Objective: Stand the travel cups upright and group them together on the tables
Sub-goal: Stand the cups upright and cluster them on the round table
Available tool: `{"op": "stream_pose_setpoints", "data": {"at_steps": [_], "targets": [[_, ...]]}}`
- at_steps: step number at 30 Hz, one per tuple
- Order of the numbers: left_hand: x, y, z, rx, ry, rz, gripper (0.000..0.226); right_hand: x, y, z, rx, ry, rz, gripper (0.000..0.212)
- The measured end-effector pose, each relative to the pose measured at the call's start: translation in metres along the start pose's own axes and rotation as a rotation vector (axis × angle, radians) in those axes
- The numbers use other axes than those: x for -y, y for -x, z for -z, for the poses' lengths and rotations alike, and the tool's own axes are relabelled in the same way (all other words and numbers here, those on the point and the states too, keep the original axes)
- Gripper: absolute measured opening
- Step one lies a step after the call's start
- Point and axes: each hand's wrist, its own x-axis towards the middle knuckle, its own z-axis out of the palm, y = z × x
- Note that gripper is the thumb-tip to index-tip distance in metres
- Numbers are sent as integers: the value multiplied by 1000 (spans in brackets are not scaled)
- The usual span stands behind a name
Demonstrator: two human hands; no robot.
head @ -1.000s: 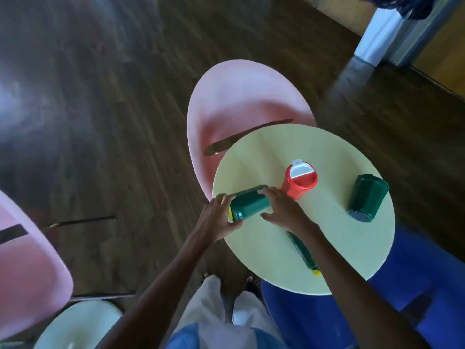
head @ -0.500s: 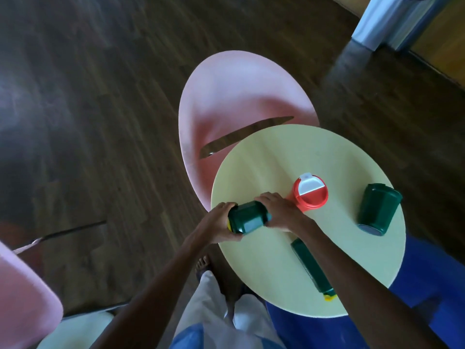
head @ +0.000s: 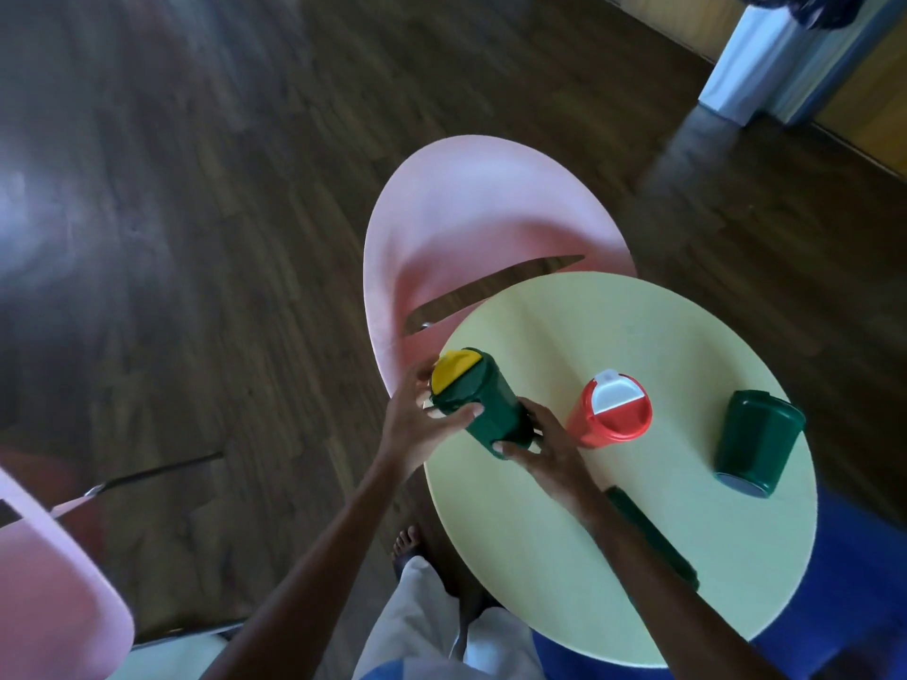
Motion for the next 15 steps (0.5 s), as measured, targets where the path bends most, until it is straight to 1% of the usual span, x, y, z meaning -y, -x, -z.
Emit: {"op": "stream_pose_setpoints", "data": {"at_steps": [3, 5, 8, 10, 15], "targets": [[0, 4, -5, -7, 69, 27, 79, -2, 6, 1, -28, -12, 8, 59], [-1, 5, -4, 22, 84, 35, 82, -7, 7, 6, 10, 51, 22, 61], [-3, 6, -2, 64, 63, 35, 95, -11, 6, 17, 88, 152, 24, 67], [-4, 4, -2, 95, 28, 18, 100, -9, 5, 22, 109, 180, 31, 71], [0, 2, -12, 158, -41, 0, 102, -3, 8, 24, 120, 96, 50, 68]]}}
